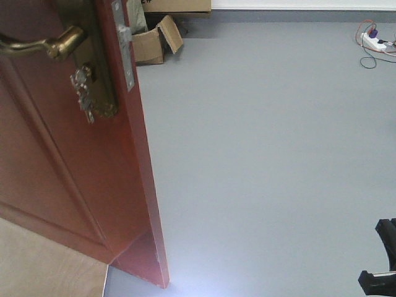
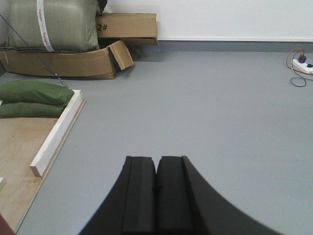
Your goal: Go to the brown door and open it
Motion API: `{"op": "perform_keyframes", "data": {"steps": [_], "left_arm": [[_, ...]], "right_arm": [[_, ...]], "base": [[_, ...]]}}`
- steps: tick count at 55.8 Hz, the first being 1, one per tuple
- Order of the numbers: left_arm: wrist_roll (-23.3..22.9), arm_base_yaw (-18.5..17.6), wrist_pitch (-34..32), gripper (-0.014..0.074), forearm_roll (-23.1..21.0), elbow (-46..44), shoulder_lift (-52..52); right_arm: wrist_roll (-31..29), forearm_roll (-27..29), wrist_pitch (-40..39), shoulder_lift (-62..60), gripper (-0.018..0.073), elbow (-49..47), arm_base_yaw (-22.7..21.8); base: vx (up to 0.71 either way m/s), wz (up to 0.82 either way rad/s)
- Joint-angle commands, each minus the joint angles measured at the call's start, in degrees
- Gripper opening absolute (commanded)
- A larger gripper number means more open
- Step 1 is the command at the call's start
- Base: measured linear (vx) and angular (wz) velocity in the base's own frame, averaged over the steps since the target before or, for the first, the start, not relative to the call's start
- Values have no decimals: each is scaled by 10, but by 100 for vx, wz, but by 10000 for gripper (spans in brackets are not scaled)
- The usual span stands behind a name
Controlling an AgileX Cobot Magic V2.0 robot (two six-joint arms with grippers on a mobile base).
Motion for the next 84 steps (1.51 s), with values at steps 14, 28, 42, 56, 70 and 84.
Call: {"op": "perform_keyframes", "data": {"steps": [14, 28, 42, 56, 70, 84], "left_arm": [[-1, -3, -21, -3, -1, -16, -7], [-1, -3, -21, -3, -1, -16, -7], [-1, -3, -21, -3, -1, -16, -7], [-1, -3, -21, -3, -1, -16, -7], [-1, -3, -21, -3, -1, -16, -7], [-1, -3, -21, -3, -1, -16, -7]], "right_arm": [[-5, -2, -46, -3, 0, 2, 1], [-5, -2, -46, -3, 0, 2, 1], [-5, -2, -46, -3, 0, 2, 1], [-5, -2, -46, -3, 0, 2, 1], [-5, -2, -46, -3, 0, 2, 1], [-5, -2, -44, -3, 0, 2, 1]], "base": [[17, -1], [10, 1], [6, -1], [8, -2], [9, -2], [9, -1]]}}
